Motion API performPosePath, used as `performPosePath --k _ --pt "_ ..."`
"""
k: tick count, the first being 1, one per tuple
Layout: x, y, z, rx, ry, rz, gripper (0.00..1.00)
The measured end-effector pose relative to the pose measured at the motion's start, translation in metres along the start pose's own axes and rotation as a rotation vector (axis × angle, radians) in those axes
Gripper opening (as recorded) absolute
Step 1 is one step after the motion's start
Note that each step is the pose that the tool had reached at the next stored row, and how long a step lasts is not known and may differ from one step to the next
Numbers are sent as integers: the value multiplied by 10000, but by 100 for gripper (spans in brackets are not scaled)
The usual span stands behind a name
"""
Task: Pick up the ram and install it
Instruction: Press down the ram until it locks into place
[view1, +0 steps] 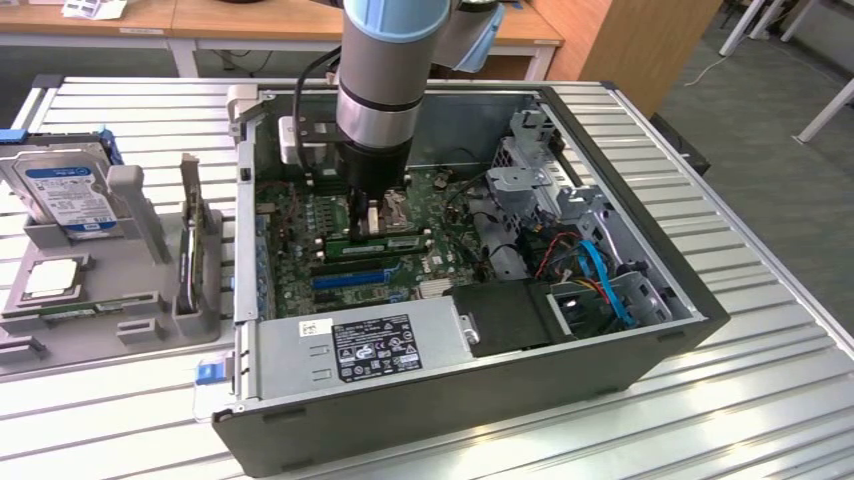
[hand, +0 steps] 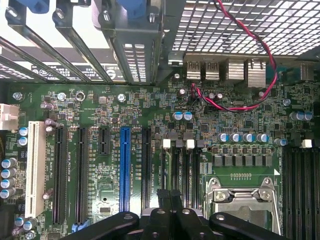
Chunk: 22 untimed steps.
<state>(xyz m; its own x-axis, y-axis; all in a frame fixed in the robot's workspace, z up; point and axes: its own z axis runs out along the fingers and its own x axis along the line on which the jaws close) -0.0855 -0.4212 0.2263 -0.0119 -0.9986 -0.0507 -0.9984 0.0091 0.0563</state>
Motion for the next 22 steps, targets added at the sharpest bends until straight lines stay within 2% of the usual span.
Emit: performPosePath --k 22 --pt "1 -1 24 1 -1 0 10"
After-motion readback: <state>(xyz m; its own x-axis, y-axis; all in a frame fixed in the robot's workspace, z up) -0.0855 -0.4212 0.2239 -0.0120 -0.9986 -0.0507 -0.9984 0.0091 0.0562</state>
